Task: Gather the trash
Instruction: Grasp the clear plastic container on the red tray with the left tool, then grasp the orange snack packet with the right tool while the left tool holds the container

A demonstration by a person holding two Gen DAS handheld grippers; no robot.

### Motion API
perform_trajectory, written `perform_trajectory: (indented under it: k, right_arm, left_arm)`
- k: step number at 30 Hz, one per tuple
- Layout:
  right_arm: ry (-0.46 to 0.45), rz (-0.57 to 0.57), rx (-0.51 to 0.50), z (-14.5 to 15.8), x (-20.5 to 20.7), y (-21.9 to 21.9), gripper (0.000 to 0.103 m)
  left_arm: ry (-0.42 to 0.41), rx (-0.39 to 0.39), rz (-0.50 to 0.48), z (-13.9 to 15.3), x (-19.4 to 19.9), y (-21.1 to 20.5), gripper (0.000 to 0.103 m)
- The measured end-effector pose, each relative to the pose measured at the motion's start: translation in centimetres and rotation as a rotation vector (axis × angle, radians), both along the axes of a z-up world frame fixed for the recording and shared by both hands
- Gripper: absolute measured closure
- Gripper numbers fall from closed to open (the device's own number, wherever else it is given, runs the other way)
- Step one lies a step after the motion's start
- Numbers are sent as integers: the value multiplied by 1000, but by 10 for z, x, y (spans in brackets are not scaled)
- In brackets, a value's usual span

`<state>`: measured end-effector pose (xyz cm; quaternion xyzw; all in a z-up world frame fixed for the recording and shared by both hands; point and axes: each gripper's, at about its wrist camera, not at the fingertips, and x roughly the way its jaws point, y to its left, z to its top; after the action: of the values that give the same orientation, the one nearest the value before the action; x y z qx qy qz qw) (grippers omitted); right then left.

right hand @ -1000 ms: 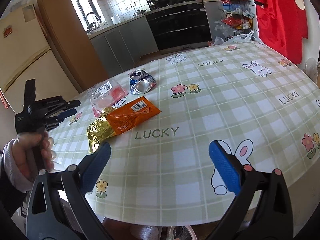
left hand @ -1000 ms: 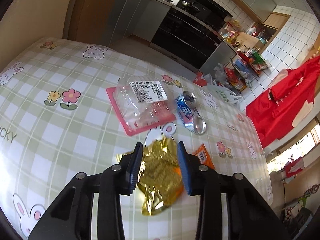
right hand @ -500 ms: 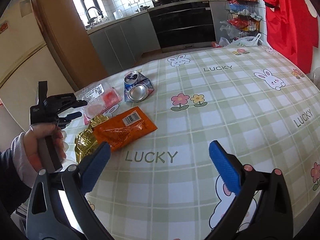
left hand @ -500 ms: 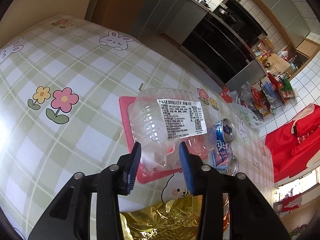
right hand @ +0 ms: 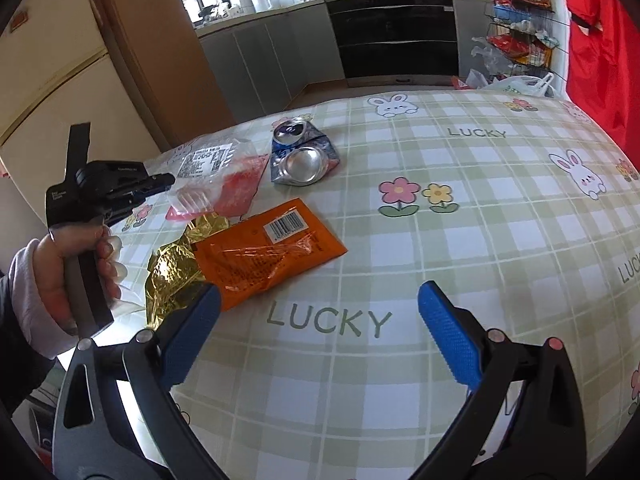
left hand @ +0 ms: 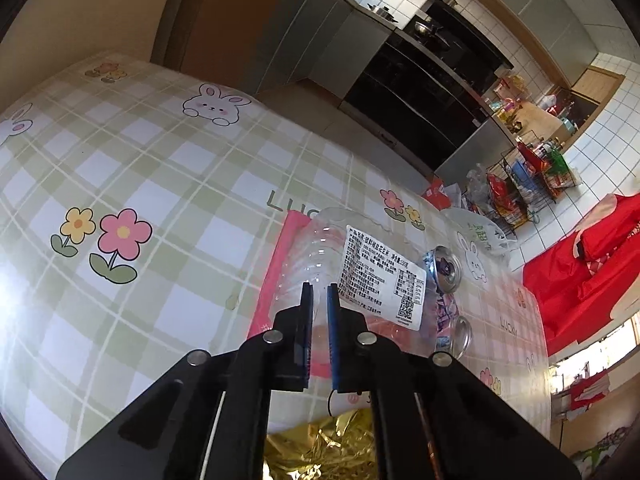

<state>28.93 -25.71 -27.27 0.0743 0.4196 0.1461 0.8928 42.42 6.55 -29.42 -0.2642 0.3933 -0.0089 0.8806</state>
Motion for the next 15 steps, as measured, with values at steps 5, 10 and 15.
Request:
perform_trajectory:
  k: [5, 10, 15]
  right_arm:
    - [13, 126, -76, -10, 17, 38, 6]
    - [12, 234, -198, -22, 29, 75, 6]
    - [35, 327, -392, -39, 38, 106, 18]
  left_arm:
    - [-25, 8, -27, 14, -10, 9, 97]
    - [-58, 5, -38, 31, -26, 22, 98]
    - [-95, 1, -35, 51, -44, 36, 98]
